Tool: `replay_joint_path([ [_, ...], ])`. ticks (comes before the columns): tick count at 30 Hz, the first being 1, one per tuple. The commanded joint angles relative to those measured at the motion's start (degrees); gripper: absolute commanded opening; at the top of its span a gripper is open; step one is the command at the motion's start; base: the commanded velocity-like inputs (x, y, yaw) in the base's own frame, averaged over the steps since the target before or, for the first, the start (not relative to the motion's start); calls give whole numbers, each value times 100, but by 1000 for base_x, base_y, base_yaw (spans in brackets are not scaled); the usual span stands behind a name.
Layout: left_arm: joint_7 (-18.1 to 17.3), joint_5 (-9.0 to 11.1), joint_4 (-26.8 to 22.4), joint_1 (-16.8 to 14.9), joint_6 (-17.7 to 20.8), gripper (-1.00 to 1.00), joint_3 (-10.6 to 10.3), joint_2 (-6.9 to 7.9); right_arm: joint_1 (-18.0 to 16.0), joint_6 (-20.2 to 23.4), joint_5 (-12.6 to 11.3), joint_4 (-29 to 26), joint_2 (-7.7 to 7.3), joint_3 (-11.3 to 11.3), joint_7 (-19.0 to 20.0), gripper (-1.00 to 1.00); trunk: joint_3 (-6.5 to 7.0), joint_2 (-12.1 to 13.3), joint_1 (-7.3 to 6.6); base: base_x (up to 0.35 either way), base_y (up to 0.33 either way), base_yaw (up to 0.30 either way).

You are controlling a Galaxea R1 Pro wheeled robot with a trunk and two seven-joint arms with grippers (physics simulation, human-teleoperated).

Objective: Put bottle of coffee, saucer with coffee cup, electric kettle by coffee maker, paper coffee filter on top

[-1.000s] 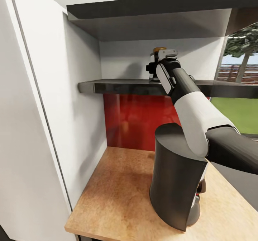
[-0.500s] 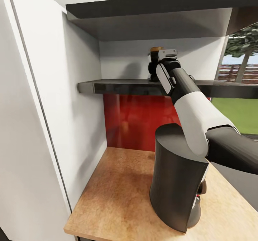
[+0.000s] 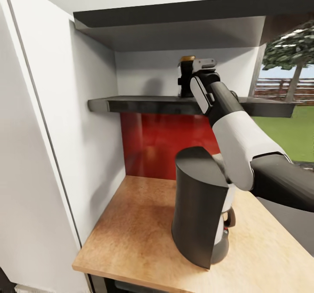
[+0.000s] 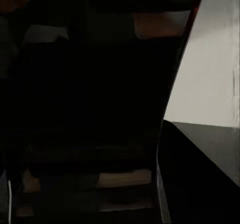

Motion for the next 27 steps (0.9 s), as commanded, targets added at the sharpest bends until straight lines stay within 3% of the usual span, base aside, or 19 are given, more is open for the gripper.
replay_joint_path([
  [1, -1, 54, 2, 3, -17, 100, -5, 4, 0, 19, -42, -15, 0, 14, -45, -100, -1, -3, 0, -202, -231, 0],
  [27, -1, 59, 4, 2, -15, 100, -5, 23, 3, 19, -41, -3, 0, 11, -45, -100, -1, -3, 0, -163, -256, 0],
])
